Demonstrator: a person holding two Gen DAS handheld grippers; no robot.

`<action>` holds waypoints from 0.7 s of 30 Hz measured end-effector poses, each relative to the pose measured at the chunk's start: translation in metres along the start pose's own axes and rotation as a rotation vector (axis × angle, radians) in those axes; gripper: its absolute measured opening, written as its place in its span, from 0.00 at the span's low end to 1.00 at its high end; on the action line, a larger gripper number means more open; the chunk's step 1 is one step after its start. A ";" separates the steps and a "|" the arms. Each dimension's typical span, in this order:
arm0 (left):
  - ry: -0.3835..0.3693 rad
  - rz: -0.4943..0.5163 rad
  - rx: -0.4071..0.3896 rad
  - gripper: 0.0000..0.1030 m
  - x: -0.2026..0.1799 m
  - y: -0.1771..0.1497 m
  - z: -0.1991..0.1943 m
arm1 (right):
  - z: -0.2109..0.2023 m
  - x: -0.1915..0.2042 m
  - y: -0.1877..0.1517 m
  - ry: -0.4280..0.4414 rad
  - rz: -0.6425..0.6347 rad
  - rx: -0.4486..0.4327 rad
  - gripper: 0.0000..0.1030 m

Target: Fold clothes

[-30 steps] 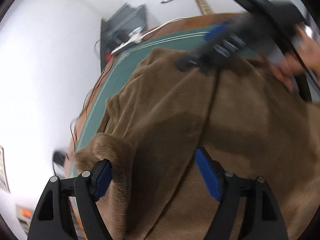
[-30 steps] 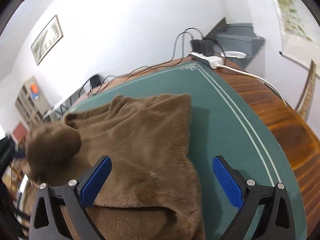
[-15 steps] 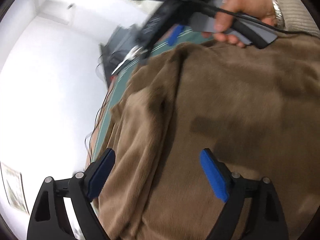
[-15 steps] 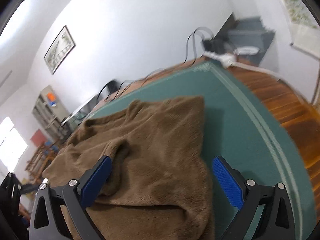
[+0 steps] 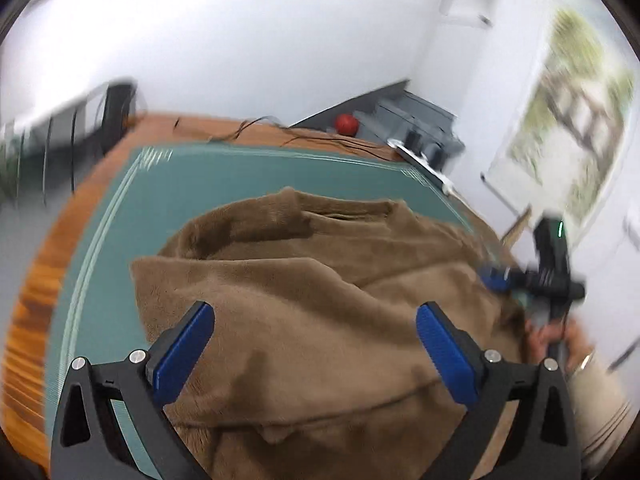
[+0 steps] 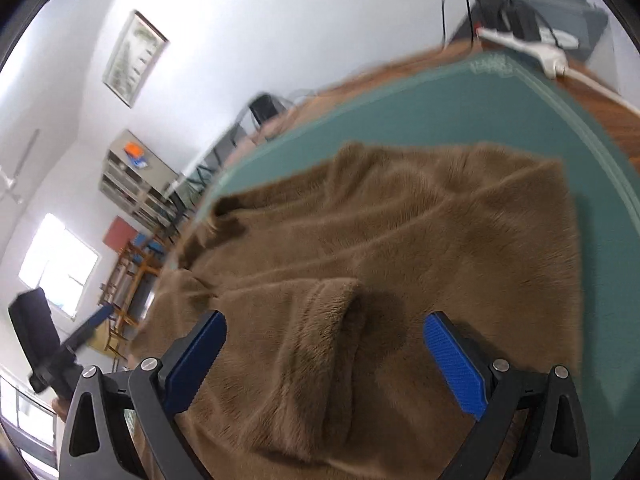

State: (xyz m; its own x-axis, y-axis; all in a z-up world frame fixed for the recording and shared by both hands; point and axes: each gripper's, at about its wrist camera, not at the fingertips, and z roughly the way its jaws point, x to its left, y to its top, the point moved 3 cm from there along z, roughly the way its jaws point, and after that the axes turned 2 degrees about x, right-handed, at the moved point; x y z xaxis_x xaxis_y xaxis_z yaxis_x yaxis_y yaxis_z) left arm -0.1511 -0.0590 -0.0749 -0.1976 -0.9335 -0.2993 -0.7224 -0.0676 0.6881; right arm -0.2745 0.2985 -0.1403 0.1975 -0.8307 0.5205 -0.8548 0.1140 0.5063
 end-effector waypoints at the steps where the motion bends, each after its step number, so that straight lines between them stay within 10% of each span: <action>1: 0.012 -0.017 0.013 0.99 0.005 0.001 0.012 | 0.007 0.002 -0.001 -0.014 -0.006 0.016 0.96; 4: 0.049 -0.067 0.055 0.99 0.021 0.002 0.045 | 0.020 0.010 -0.006 -0.051 -0.049 0.041 0.70; 6: 0.070 -0.100 0.093 0.99 0.031 -0.001 0.062 | 0.020 0.016 -0.008 -0.059 -0.090 0.038 0.31; 14: 0.124 -0.156 0.125 0.99 0.055 -0.013 0.077 | -0.074 0.040 -0.006 -0.268 -0.255 -0.309 0.28; 19: 0.191 -0.162 0.150 0.99 0.065 -0.018 0.084 | -0.056 0.015 -0.011 -0.397 -0.238 -0.234 0.29; 21: 0.218 -0.164 0.161 0.99 0.069 -0.020 0.086 | -0.039 0.001 -0.014 -0.422 -0.209 -0.169 0.51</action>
State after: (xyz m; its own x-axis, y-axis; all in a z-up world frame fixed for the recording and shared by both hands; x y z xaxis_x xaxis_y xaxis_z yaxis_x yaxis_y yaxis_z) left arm -0.2072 -0.0919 -0.1663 0.0644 -0.9694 -0.2370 -0.8317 -0.1834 0.5240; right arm -0.2438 0.3173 -0.1204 0.1145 -0.9893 0.0902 -0.7212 -0.0204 0.6924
